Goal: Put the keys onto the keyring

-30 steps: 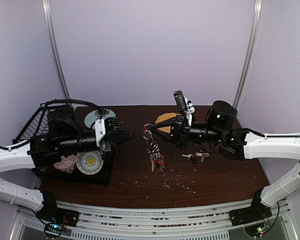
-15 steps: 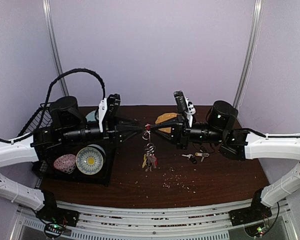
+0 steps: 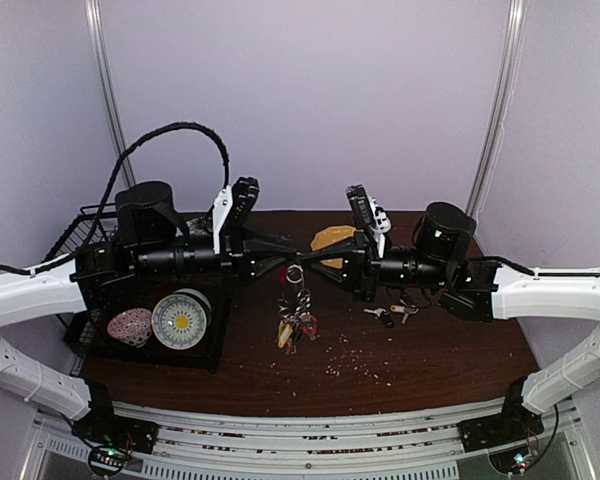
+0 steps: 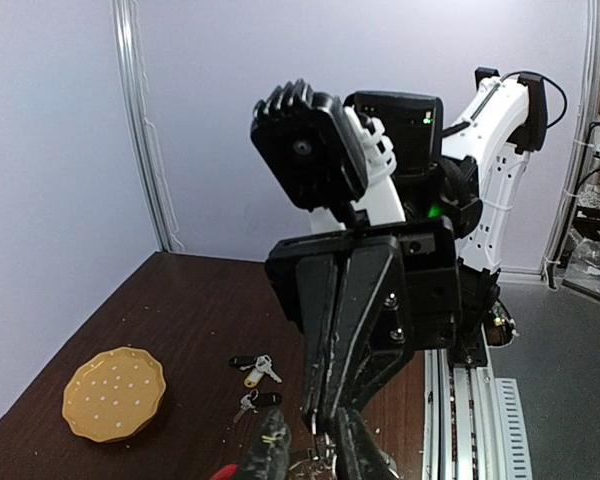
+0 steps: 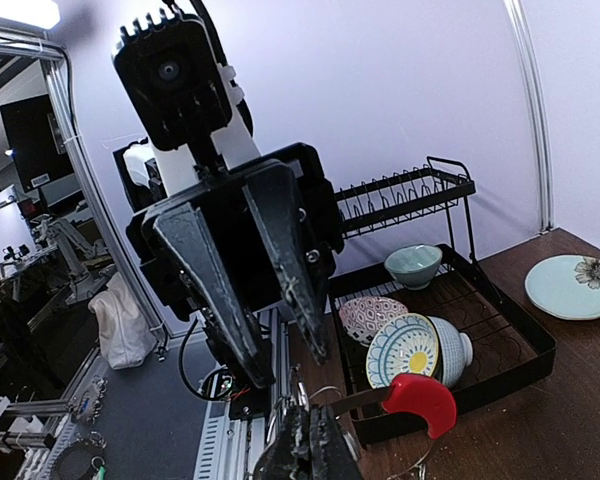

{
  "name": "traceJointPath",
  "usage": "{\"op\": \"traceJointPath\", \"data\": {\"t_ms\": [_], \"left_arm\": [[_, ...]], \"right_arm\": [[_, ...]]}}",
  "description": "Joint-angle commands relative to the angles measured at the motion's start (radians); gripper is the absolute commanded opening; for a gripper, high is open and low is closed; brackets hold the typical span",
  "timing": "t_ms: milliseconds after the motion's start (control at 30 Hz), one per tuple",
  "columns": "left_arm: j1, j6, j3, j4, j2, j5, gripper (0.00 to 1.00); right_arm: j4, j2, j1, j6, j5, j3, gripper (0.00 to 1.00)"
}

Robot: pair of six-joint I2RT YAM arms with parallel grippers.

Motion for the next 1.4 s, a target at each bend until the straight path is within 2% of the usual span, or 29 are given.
{"op": "traceJointPath", "data": {"t_ms": [0,233,467,667,800,900,1000,1067,1267,1300,1367], "left_arm": [[0.007,-0.016,0.02,-0.003,0.008,0.026,0.17],[0.007,-0.016,-0.002,-0.015,-0.003,0.012,0.11],[0.007,-0.01,-0.003,-0.03,0.012,0.012,0.12],[0.007,0.001,0.005,-0.022,0.022,0.024,0.04],[0.007,0.004,0.009,-0.033,0.035,0.036,0.11],[0.007,0.007,0.009,-0.043,0.038,0.036,0.1],[0.007,0.011,0.009,-0.046,0.04,0.039,0.02],[0.007,0.016,0.01,-0.048,0.036,0.041,0.0],[0.007,0.085,0.014,-0.107,-0.007,-0.048,0.0],[0.007,0.114,0.024,-0.136,-0.012,-0.075,0.0],[0.007,0.161,0.049,-0.215,-0.013,-0.133,0.0]], "right_arm": [[0.023,-0.037,0.007,-0.021,0.016,0.0,0.0],[0.023,-0.042,0.006,-0.033,0.022,0.001,0.0],[0.023,-0.038,0.006,-0.036,0.015,0.005,0.0],[0.024,-0.031,0.006,-0.034,0.006,0.004,0.0],[0.016,-0.034,0.006,-0.043,0.01,0.008,0.0],[0.014,-0.035,0.006,-0.047,0.009,0.008,0.0],[0.01,-0.035,0.006,-0.049,0.011,0.008,0.0],[0.006,-0.038,0.007,-0.053,0.012,0.008,0.0],[-0.106,-0.053,0.002,-0.136,0.026,0.006,0.0],[-0.149,-0.059,-0.002,-0.171,0.024,0.009,0.01],[-0.241,-0.072,-0.019,-0.229,0.013,0.02,0.14]]}}
